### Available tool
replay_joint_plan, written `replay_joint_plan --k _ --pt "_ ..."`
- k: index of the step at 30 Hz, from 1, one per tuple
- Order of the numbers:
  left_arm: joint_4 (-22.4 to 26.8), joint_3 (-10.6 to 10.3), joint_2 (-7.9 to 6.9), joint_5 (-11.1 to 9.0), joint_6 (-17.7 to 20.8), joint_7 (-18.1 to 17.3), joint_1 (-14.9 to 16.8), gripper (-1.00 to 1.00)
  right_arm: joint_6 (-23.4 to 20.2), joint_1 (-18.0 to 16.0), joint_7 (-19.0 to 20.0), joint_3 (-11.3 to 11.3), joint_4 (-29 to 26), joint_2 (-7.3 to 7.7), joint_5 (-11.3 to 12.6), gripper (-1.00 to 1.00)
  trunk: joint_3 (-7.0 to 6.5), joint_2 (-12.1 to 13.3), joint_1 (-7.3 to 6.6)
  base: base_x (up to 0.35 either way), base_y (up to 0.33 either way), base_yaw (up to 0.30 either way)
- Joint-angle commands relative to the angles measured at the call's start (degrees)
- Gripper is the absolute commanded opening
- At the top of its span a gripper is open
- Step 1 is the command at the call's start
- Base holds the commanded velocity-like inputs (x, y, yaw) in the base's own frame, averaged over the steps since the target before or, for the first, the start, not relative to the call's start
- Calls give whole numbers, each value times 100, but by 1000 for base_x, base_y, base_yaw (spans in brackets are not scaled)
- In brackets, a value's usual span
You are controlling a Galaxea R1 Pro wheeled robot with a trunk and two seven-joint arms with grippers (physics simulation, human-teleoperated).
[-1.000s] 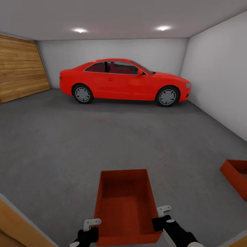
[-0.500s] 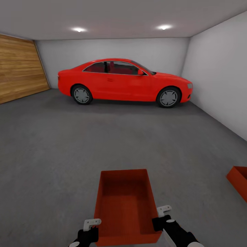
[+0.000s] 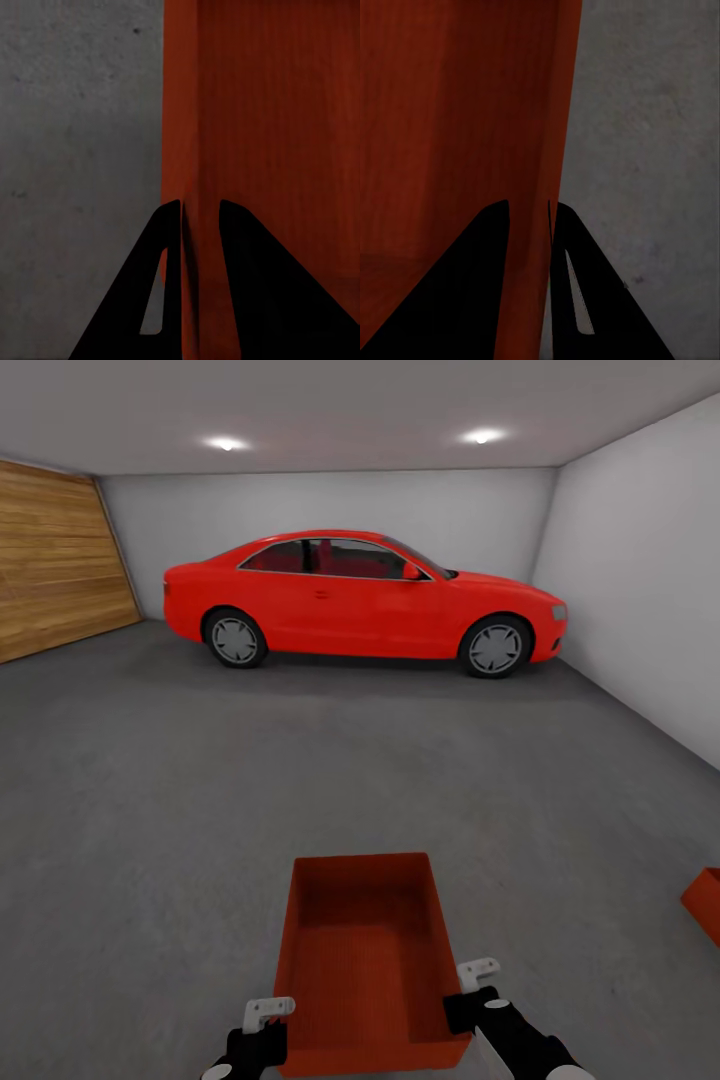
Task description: Move the two storage containers from the living room to the garage. In the garage, place one container on the floor and stack the other container on top of it (either order is fine).
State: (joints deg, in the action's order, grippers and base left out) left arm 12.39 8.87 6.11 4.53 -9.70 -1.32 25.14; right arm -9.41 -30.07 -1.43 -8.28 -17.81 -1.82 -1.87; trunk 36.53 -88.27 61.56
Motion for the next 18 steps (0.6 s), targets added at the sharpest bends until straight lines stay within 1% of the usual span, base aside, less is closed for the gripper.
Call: replay_joint_plan --k 1,18 --pt "-26 10 -67 74 -24 18 7 -100 273 0 310 -236 -21 103 -95 -100 5 -3 3 302 0 0" --pt "-34 10 -66 74 -24 18 7 -100 273 1 310 -236 -21 103 -95 -100 5 -3 3 305 0 0"
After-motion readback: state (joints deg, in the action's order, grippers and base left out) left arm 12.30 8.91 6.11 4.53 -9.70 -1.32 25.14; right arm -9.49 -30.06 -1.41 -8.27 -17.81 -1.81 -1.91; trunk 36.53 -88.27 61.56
